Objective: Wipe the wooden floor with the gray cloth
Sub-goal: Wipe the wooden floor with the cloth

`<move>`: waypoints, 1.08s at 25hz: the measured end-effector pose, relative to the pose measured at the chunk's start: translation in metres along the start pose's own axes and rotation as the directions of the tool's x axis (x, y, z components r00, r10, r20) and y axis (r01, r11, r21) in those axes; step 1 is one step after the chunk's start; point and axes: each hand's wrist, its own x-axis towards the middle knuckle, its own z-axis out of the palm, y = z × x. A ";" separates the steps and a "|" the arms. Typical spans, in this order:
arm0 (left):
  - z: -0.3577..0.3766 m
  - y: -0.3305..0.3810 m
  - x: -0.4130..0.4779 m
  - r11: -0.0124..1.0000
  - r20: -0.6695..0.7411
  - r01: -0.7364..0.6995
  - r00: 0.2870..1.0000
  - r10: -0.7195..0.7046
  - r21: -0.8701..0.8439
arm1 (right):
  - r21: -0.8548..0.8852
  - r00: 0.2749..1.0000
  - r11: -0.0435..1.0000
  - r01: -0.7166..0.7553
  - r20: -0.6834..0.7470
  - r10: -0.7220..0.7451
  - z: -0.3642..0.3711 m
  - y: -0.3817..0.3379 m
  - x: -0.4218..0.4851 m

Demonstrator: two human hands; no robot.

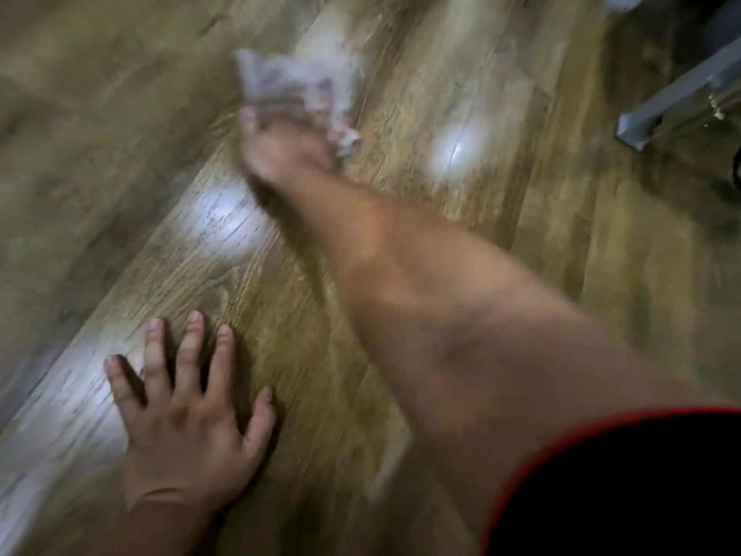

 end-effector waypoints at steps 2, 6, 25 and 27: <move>0.000 0.000 0.002 1.000 -0.008 0.006 1.000 -0.006 -0.005 | -0.112 0.922 0.915 0.387 0.053 -0.383 0.048 -0.041 0.013; -0.006 0.003 0.007 1.000 0.003 0.004 1.000 -0.004 -0.008 | -0.039 0.784 0.783 0.621 0.039 -0.620 0.063 0.076 -0.027; -0.020 0.011 0.006 0.999 0.131 -0.005 0.991 -0.002 0.052 | -0.072 0.888 0.890 0.451 0.132 -0.440 0.079 0.073 -0.134; -0.019 0.009 0.005 0.998 0.130 -0.007 0.991 0.000 0.059 | -0.081 0.825 0.832 0.548 0.212 -0.523 0.088 -0.008 -0.084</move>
